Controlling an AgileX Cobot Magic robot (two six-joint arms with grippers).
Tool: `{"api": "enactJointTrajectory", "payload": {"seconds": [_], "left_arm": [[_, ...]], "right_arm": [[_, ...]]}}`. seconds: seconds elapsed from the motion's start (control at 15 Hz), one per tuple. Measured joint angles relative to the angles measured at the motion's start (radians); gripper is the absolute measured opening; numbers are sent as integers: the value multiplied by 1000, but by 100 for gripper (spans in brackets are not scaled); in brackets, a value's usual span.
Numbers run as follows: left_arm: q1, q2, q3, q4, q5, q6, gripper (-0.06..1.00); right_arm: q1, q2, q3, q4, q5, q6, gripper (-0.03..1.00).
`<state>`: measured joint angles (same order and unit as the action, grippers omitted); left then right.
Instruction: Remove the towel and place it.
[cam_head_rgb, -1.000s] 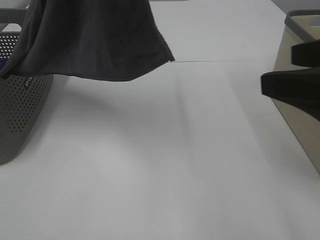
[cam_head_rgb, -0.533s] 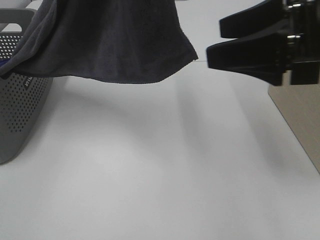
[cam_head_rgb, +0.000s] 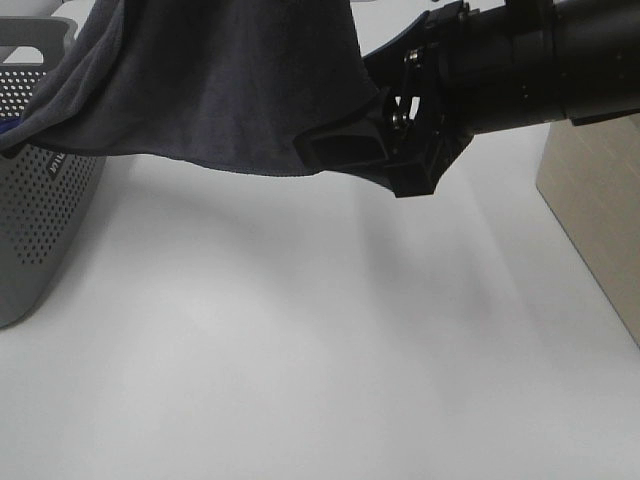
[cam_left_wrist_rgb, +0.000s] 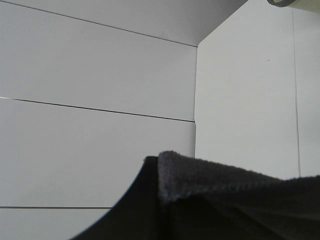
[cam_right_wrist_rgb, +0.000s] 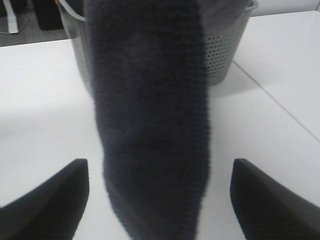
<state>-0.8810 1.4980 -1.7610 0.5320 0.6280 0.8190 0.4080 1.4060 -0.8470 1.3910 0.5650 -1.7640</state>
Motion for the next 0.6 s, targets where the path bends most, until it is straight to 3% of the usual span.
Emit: {"api": "enactJointTrajectory", "payload": {"seconds": [0.07, 0.2, 0.6], "left_arm": [[0, 1, 0, 0, 0, 0, 0], [0, 9, 0, 0, 0, 0, 0], [2, 24, 0, 10, 2, 0, 0]], "right_arm": [[0, 19, 0, -3, 103, 0, 76], [0, 22, 0, -2, 174, 0, 69], [0, 22, 0, 6, 164, 11, 23]]}}
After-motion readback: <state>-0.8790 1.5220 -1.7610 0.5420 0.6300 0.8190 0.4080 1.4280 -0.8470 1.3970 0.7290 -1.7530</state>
